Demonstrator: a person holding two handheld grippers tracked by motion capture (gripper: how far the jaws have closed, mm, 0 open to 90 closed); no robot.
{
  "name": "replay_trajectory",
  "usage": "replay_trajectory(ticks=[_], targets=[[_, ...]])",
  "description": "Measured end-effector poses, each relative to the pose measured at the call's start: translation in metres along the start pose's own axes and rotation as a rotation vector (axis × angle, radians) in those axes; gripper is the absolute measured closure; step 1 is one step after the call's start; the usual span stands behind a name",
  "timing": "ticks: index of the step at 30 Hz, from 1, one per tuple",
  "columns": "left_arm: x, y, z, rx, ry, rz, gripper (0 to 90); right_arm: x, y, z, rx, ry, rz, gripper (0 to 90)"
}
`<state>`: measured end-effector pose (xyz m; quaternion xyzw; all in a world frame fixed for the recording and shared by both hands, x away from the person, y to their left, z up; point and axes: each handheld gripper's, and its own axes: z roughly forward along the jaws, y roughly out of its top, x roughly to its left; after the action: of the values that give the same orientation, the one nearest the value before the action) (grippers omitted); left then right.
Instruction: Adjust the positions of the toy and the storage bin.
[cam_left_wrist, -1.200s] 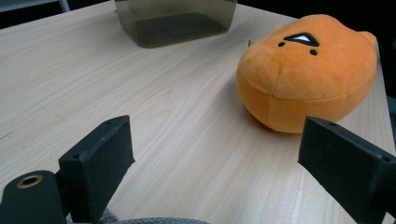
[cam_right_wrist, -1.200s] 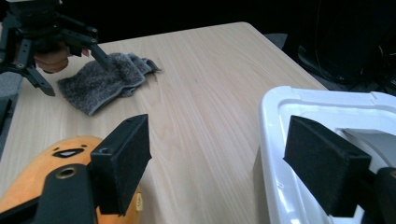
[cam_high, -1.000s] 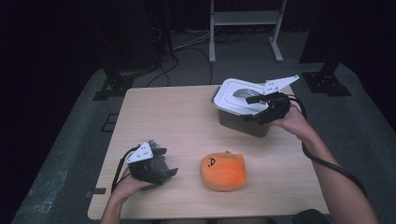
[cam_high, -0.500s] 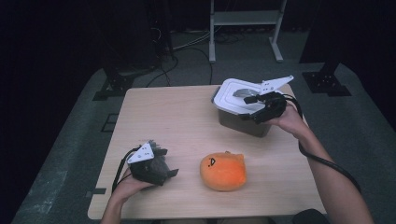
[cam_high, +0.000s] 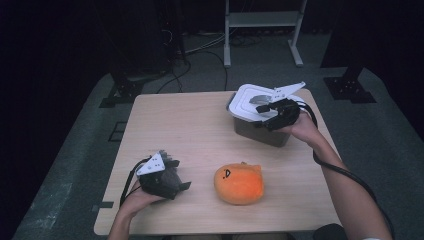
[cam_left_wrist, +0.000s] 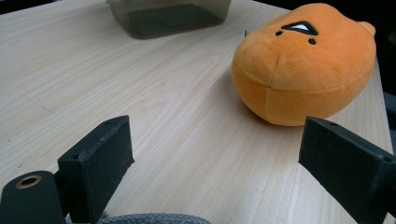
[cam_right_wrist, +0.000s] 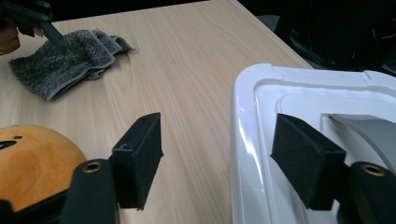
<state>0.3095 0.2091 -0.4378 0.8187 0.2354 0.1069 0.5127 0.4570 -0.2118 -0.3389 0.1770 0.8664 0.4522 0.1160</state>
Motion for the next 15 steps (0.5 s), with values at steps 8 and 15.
replay_trajectory(ticks=[8, 15], targets=[[0.0, 0.0, 0.0, 0.002, -0.006, 0.001, 8.9, -0.003, -0.003, 0.006, 0.023, -0.012, -0.012, 39.0], [0.0, -0.001, 0.001, 0.004, -0.01, -0.002, 8.9, -0.008, 0.0, -0.005, -0.013, -0.041, -0.016, 44.7]])
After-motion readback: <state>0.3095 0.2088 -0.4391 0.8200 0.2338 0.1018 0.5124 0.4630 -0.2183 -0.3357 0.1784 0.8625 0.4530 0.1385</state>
